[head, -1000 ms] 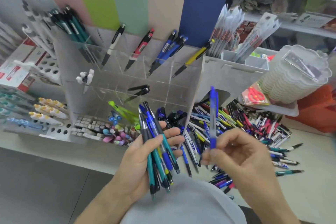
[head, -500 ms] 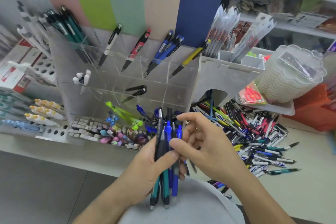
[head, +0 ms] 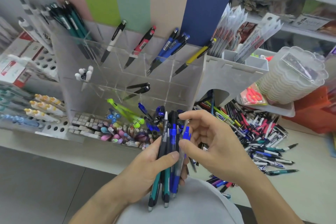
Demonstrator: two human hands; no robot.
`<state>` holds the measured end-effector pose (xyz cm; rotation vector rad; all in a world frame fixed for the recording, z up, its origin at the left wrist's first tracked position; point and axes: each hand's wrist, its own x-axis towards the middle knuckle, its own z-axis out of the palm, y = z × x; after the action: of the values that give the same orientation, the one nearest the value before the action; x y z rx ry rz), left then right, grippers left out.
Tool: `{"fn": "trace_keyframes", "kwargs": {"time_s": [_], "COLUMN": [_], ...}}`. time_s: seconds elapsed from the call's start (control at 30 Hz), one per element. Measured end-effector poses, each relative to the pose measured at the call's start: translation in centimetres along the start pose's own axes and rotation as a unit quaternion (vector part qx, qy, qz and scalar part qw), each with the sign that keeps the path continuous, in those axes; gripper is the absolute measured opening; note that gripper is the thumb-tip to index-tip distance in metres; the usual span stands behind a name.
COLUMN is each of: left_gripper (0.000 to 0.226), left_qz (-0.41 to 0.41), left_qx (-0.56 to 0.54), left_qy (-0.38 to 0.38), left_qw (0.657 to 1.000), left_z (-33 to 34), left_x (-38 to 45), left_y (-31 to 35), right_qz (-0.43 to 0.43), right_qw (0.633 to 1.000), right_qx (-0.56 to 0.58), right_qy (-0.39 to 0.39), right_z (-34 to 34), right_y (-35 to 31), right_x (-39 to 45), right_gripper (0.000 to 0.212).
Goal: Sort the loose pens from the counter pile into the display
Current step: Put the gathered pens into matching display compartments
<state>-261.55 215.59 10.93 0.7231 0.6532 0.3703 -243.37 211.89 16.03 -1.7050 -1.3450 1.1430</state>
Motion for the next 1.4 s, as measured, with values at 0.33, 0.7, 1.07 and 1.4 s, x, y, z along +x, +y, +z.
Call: {"fn": "trace_keyframes", "kwargs": {"time_s": [0.33,0.7,1.07,1.4], "left_gripper": [0.030,0.035,0.037,0.015], "left_qz": [-0.020,0.037,0.123,0.124], "left_qx": [-0.008,-0.027,0.054,0.051], "left_qy": [-0.001,0.094,0.194,0.227], "left_qw": [1.000,0.995,0.972,0.965], "left_z": [-0.6,-2.5,-6.5,-6.3], "left_x": [-0.4,-1.0,-2.8,-2.8], "left_y": [0.2,-0.2,1.4,0.7], "right_qz": [0.054,0.070,-0.123,-0.106], "right_qw": [0.994,0.989,0.989,0.994], "right_qx": [-0.070,0.067,0.067,0.007], "right_qy": [-0.066,-0.108,0.042,0.011], "right_z": [-0.3,-2.1,1.2,2.9], "right_y": [-0.3,-1.4,-6.2,-6.7], "right_x": [0.3,1.2,7.1,7.6], "right_gripper": [0.019,0.007,0.014,0.014]}}
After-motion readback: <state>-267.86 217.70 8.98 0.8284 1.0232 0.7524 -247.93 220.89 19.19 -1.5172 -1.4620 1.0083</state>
